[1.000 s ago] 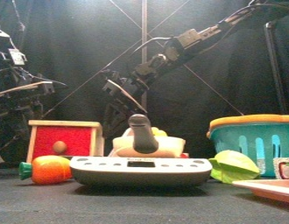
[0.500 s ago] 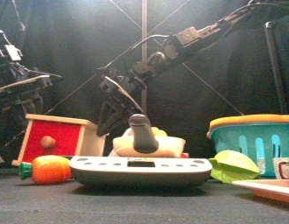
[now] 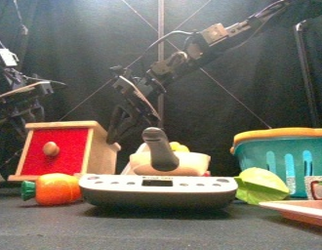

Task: Straighten drawer

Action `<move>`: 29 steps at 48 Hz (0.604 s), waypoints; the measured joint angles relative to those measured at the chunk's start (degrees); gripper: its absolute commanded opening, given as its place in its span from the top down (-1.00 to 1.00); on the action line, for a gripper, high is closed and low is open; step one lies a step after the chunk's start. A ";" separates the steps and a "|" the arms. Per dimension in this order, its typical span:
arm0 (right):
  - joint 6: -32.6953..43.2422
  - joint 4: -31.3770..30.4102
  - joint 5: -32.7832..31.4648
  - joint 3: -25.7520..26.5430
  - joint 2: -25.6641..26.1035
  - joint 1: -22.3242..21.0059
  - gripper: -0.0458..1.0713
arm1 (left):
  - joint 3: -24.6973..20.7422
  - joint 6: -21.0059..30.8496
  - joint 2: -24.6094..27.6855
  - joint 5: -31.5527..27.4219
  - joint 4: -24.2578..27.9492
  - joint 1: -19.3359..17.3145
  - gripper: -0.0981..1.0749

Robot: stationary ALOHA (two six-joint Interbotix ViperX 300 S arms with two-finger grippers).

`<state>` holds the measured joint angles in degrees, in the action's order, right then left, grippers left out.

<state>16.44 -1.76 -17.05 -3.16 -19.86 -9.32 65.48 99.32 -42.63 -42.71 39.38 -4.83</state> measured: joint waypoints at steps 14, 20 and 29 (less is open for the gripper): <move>0.09 0.09 0.97 0.00 -0.26 -2.64 0.19 | 0.00 0.00 1.76 0.18 -0.18 -0.09 -0.37; 0.00 0.18 1.14 0.00 -0.79 -3.78 0.19 | 0.00 0.09 3.96 1.67 -0.26 -0.44 -0.37; 0.09 0.18 1.49 0.09 -1.32 -4.92 0.19 | -0.18 0.09 4.39 2.37 0.62 -1.14 -0.37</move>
<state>16.52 -1.58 -15.56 -3.08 -21.18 -14.24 65.30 99.40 -38.23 -40.34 39.99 -5.98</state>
